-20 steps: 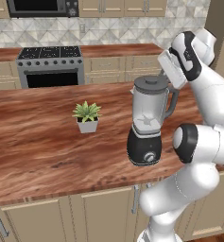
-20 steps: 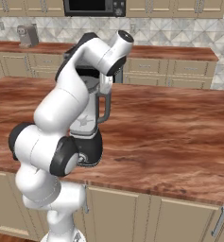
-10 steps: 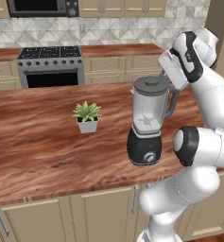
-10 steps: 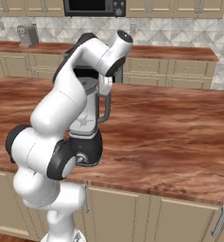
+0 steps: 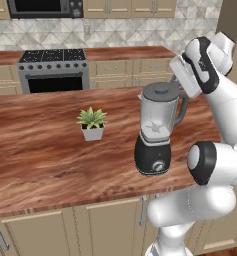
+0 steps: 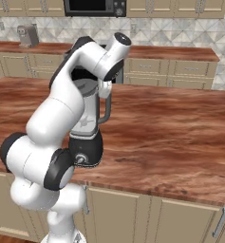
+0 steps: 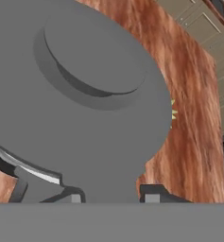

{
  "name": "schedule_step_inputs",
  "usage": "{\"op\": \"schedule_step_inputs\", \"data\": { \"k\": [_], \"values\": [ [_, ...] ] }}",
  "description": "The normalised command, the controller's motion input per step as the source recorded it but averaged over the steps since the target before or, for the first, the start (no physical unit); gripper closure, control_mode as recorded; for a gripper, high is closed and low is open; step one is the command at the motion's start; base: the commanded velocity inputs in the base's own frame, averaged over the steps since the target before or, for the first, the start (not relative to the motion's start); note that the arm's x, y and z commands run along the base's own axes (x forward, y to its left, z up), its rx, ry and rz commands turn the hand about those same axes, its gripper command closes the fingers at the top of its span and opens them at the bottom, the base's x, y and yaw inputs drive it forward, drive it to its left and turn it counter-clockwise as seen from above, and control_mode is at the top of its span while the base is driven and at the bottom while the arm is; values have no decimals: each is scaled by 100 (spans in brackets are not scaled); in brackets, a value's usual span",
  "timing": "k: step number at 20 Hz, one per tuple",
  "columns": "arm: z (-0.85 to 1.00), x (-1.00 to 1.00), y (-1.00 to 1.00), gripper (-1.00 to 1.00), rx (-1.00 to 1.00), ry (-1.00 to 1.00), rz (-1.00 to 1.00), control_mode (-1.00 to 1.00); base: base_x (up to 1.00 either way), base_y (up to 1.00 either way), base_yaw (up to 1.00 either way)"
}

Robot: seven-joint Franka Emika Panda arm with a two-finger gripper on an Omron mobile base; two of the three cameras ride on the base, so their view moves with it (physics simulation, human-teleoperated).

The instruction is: Close the lid blender by securely placing the lid on top.

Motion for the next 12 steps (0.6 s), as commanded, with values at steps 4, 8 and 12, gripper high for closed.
{"op": "schedule_step_inputs", "data": {
  "k": [4,8,12],
  "values": [
    [-9,-1,0,100,0,12,0,-100,0,0,0],
    [-3,-46,0,100,0,11,-9,-100,0,0,0],
    [0,-45,18,100,0,12,-13,-100,0,0,0]
  ]
}}
